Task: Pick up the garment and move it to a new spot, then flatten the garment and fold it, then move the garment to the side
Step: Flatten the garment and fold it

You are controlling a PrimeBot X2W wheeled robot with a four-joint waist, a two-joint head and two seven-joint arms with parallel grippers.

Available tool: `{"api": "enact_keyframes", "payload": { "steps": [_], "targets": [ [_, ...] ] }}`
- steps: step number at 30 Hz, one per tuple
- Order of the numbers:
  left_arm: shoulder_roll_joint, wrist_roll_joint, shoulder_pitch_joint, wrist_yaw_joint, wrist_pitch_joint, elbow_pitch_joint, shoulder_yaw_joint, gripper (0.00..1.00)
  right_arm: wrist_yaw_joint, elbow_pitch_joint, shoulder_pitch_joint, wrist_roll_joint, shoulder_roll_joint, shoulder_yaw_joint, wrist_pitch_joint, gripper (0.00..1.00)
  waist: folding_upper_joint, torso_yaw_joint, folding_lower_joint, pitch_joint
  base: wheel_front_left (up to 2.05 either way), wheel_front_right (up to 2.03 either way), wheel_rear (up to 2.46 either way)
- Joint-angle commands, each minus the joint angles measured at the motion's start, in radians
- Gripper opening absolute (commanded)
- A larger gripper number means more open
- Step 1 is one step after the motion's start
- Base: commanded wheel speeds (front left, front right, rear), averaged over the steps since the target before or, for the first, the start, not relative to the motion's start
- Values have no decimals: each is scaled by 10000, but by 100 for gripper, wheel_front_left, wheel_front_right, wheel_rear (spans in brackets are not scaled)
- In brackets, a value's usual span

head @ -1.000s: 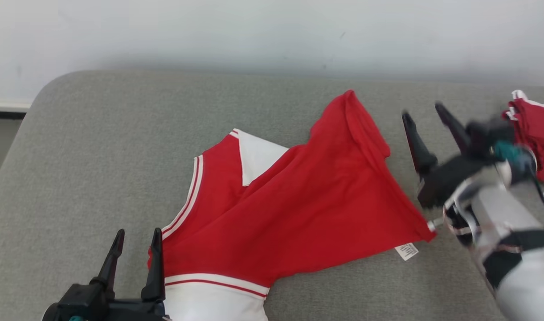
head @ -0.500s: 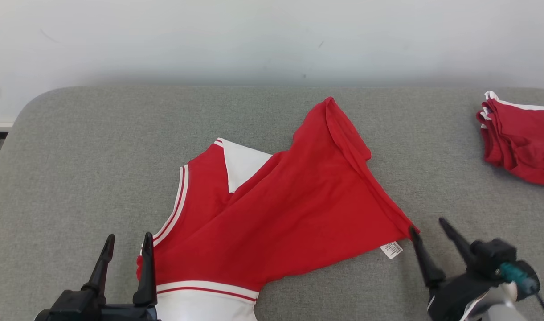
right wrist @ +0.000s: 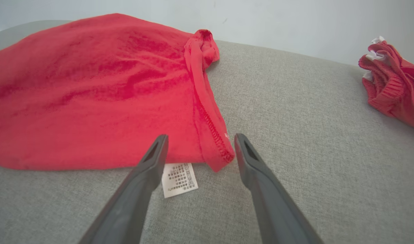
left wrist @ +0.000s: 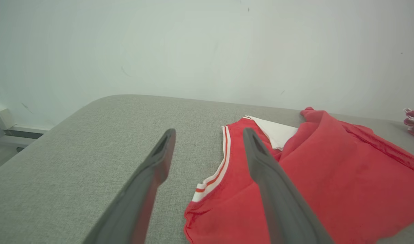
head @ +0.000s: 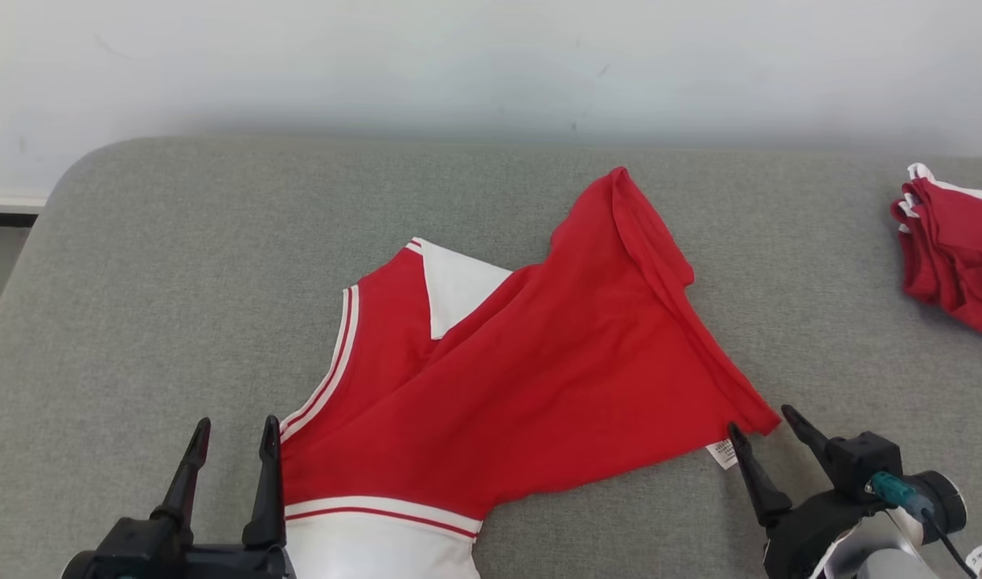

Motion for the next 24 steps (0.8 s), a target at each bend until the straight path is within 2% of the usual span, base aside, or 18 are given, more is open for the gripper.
{"api": "enact_keyframes", "payload": {
  "steps": [1,5,6,7,8,11,15,20,24],
  "targets": [
    [40,1,-111,9,-33,8,-44,100,-28,271,-278,-135,60,-42,-76,100,0,126,1,104,0,0,0],
    [108,-50,-197,9,-33,15,-98,100,-28,1132,-694,-193,85,-158,-179,98,0,288,1,219,0,0,0],
    [123,-63,-219,9,-33,29,-107,100,-28,1326,-815,-186,108,-133,-235,48,0,317,1,231,0,0,0],
    [146,-76,-222,9,-33,38,-112,100,-28,1478,-933,-151,144,-98,-314,9,0,336,1,234,0,0,0],
    [162,-89,-212,9,-33,50,-116,100,-28,1621,-1019,-117,181,-62,-387,0,0,352,1,226,0,0,0],
    [154,-69,-72,9,-33,94,-66,100,-28,1787,-1055,-29,234,109,-648,0,0,323,1,85,0,0,0],
    [29,10,147,9,-33,137,-98,100,-28,1360,-701,81,199,216,-833,0,0,168,1,-195,0,0,0],
    [-70,14,305,9,-33,175,-134,100,-28,443,-60,259,-15,190,-876,0,0,-69,1,-410,0,0,0],
    [-139,25,389,9,-33,176,-109,100,-28,-959,917,396,-148,-44,-635,0,0,-313,1,-550,0,0,0]
  ]
}}
